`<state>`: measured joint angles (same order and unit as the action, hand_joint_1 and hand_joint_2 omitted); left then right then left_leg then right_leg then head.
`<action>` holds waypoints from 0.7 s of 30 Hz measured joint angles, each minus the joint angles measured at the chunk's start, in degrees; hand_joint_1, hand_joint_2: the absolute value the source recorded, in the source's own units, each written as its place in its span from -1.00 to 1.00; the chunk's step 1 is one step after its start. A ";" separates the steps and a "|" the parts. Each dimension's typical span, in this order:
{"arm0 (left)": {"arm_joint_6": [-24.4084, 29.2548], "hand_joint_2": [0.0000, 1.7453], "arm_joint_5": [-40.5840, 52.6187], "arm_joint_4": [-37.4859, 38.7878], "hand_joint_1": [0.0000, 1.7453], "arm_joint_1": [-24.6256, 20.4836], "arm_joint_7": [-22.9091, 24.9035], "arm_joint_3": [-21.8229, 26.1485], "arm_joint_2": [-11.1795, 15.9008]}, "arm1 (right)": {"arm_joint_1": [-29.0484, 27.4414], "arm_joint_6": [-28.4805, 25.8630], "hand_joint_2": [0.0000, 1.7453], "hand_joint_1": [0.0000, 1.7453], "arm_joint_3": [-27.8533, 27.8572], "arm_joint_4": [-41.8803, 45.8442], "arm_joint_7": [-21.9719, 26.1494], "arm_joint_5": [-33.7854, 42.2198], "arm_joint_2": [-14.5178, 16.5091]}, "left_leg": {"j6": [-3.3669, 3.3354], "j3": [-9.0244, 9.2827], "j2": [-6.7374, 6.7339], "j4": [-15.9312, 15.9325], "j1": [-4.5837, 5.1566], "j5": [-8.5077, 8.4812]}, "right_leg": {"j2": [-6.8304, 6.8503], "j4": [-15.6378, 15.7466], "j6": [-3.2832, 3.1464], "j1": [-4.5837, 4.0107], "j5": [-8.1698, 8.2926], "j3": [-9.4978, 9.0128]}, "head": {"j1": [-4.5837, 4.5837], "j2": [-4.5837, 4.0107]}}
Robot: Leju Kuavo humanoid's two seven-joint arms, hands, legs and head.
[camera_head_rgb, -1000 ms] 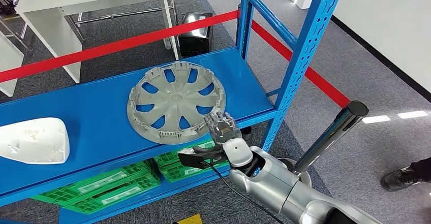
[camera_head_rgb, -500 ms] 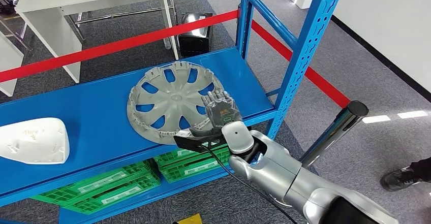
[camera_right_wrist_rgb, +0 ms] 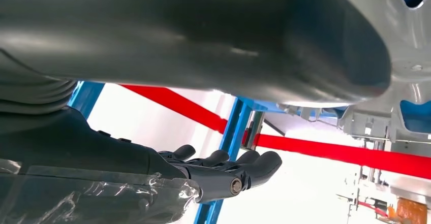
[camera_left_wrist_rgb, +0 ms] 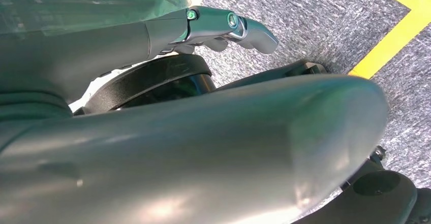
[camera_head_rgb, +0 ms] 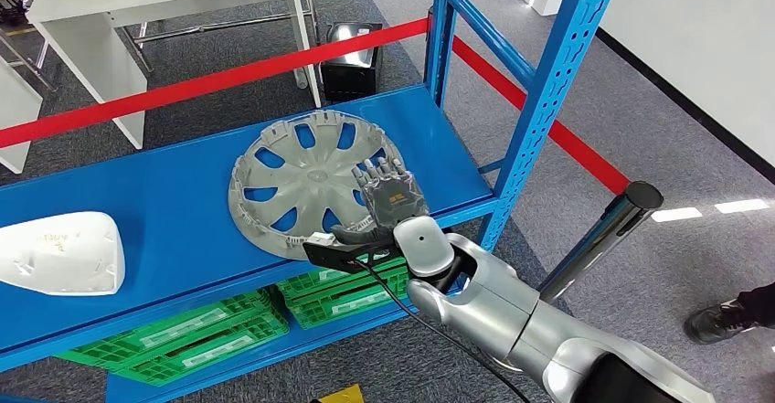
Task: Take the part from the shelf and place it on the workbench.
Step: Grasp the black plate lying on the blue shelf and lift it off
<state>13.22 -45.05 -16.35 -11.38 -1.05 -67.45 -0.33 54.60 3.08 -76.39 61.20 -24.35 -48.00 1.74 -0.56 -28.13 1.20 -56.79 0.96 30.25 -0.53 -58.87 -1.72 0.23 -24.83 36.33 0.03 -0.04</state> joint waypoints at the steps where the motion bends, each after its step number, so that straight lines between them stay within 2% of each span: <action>1: 0.01 -1.00 0.00 0.00 -1.00 0.00 0.01 0.00 0.00 | -0.02 0.00 -1.00 -1.00 0.00 -0.09 0.00 0.05 -0.02 | 0.00 0.00 0.00 0.00 0.00 0.00 | 0.00 0.00 0.00 0.00 0.00 0.00 | 0.00 0.00; 12: -0.37 -1.00 0.75 0.00 -1.00 -0.07 0.69 0.00 0.01 | -0.85 0.00 -1.00 -1.00 0.01 -1.37 0.00 0.81 -0.36 | -0.11 -0.05 0.00 -0.12 0.19 0.02 | 0.00 0.08 0.26 0.24 0.17 0.02 | -0.03 0.00; 16: -0.69 -1.00 0.77 0.00 -1.00 -0.13 0.69 0.00 0.04 | -1.09 0.00 -1.00 -1.00 0.01 -1.72 0.07 0.87 -0.36 | -0.56 -0.15 0.00 -0.20 0.47 -0.15 | 0.00 0.26 0.72 0.52 0.46 0.01 | -0.07 0.00; 18: -0.73 -1.00 0.76 0.00 -1.00 -0.19 0.72 0.00 -0.02 | -1.11 0.00 -1.00 -1.00 0.11 -1.80 0.09 0.88 -0.37 | -0.99 -0.04 -0.09 0.33 0.22 -0.66 | -0.04 0.41 1.10 0.44 0.56 0.00 | -0.18 0.00; 20: -0.70 -1.00 0.76 0.01 -1.00 -0.23 0.76 0.00 -0.08 | -1.05 0.00 -1.00 -1.00 0.27 -1.83 0.10 0.88 -0.43 | -1.42 0.07 -0.22 1.07 -0.32 -1.28 | 0.04 -1.84 1.53 0.36 -0.98 1.12 | 0.04 0.00; 21: -0.69 -1.00 0.77 0.02 -1.00 -0.22 0.78 0.00 -0.07 | -1.09 0.00 -1.00 -1.00 0.31 -1.86 0.11 0.89 -0.48 | -1.53 0.06 -0.28 1.24 -0.50 -1.44 | 0.11 -4.75 1.76 0.48 -2.53 2.53 | 0.25 0.00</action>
<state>12.52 -44.28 -16.33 -11.61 -0.27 -67.45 -0.40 53.51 3.08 -76.08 59.34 -24.24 -47.11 1.26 -2.08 -28.07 0.92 -55.55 0.46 28.81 -0.42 -63.62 0.04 0.71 -27.37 38.86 0.28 -0.04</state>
